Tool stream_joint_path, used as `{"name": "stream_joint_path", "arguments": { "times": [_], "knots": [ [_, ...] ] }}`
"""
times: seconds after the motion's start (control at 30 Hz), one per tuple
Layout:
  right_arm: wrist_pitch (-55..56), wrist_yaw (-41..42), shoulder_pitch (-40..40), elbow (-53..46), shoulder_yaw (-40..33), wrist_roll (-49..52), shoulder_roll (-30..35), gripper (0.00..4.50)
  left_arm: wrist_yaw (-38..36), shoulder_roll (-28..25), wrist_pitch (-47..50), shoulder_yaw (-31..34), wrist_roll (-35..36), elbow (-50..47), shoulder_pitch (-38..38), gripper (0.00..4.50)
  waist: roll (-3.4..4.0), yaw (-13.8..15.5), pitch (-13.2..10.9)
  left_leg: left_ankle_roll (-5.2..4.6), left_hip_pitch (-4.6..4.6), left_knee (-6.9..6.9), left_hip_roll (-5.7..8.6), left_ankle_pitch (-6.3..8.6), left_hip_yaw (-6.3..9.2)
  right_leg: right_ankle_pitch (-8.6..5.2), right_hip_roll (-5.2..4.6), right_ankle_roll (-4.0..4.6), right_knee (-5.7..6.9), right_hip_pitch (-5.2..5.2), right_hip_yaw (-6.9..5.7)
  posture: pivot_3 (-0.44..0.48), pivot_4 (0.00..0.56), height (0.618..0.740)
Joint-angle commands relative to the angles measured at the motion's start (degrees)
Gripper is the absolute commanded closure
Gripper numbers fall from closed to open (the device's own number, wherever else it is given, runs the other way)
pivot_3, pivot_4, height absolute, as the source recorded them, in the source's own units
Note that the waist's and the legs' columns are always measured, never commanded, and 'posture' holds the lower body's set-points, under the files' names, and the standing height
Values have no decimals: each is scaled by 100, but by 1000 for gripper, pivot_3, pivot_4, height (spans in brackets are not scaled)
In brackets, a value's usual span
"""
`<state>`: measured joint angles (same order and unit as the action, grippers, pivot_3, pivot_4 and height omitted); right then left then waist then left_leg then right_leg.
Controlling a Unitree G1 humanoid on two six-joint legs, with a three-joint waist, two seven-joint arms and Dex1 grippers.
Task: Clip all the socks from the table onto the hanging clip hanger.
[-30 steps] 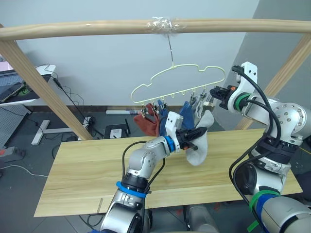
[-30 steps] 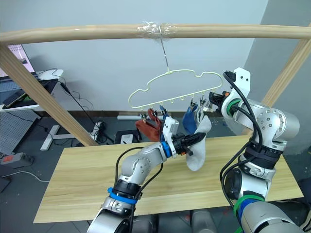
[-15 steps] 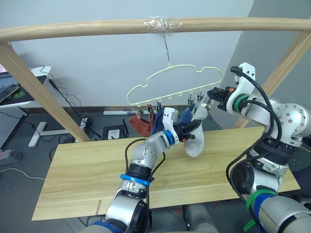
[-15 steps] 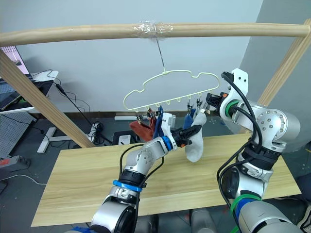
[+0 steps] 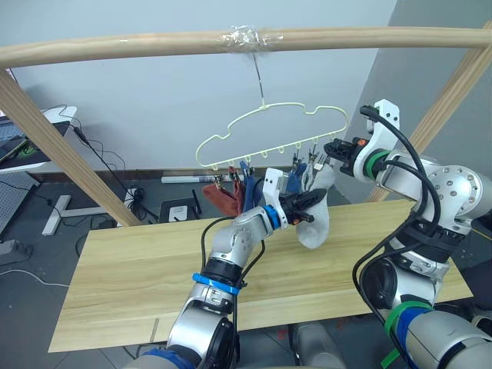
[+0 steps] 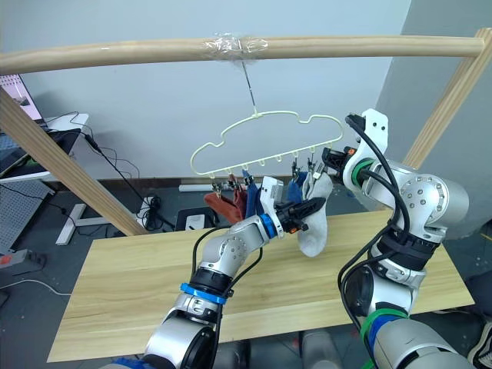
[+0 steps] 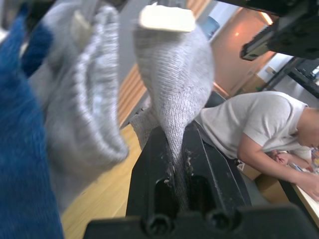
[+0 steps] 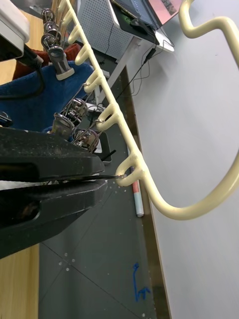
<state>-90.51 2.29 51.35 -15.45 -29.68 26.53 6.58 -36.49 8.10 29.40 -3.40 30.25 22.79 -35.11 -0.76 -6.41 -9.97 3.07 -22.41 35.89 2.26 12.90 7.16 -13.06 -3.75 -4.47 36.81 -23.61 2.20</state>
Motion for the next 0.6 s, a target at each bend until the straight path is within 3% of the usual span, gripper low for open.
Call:
{"name": "stream_joint_path", "arguments": {
  "times": [0.03, 0.17, 0.2, 0.27, 0.47, 0.6],
  "knots": [
    [66, 30, 10, -249, 31, -13, 41, 4500, 11, 382, -109, 37, 126, -236, -352, 4469, 0, 0, 0, 0, 0, 0, 0, 0, 0, 0, 0, 0, 1, 0, 0, -190, 122, 740],
    [89, 100, -34, -280, 74, 19, 52, 4500, 37, 380, -122, 67, 145, -258, -398, 4469, 1, 0, 0, 0, 0, 1, 0, 0, 0, 0, 0, 0, 0, 0, 0, -182, 115, 740],
    [100, 113, -45, -288, 87, 24, 55, 4246, 39, 375, -123, 68, 147, -261, -399, 4491, 1, 0, 0, 0, 0, 0, 0, 0, 0, 0, 0, 0, 0, 0, 0, -182, 112, 740],
    [136, 154, -71, -302, 106, 37, 75, 3708, 35, 356, -133, 45, 122, -257, -401, 4500, 1, -3, 1, 0, 0, 0, 0, 0, 0, 0, 0, 0, 0, 0, 0, -182, 112, 740],
    [307, 288, -107, -293, 134, 64, 252, 1419, 44, 369, -116, 50, 147, -250, -441, 4500, 1, -15, 1, 0, 0, 1, 0, 0, -2, 0, 0, 0, 4, -2, 2, -186, 116, 740],
    [809, 810, -311, -415, 418, 183, 945, 28, 55, 350, -144, 67, 130, -195, -483, 4500, 1, -8, 1, 0, -3, 2, 1, 0, -1, 0, 0, -1, 1, -2, 2, -195, 118, 740]
  ]
}}
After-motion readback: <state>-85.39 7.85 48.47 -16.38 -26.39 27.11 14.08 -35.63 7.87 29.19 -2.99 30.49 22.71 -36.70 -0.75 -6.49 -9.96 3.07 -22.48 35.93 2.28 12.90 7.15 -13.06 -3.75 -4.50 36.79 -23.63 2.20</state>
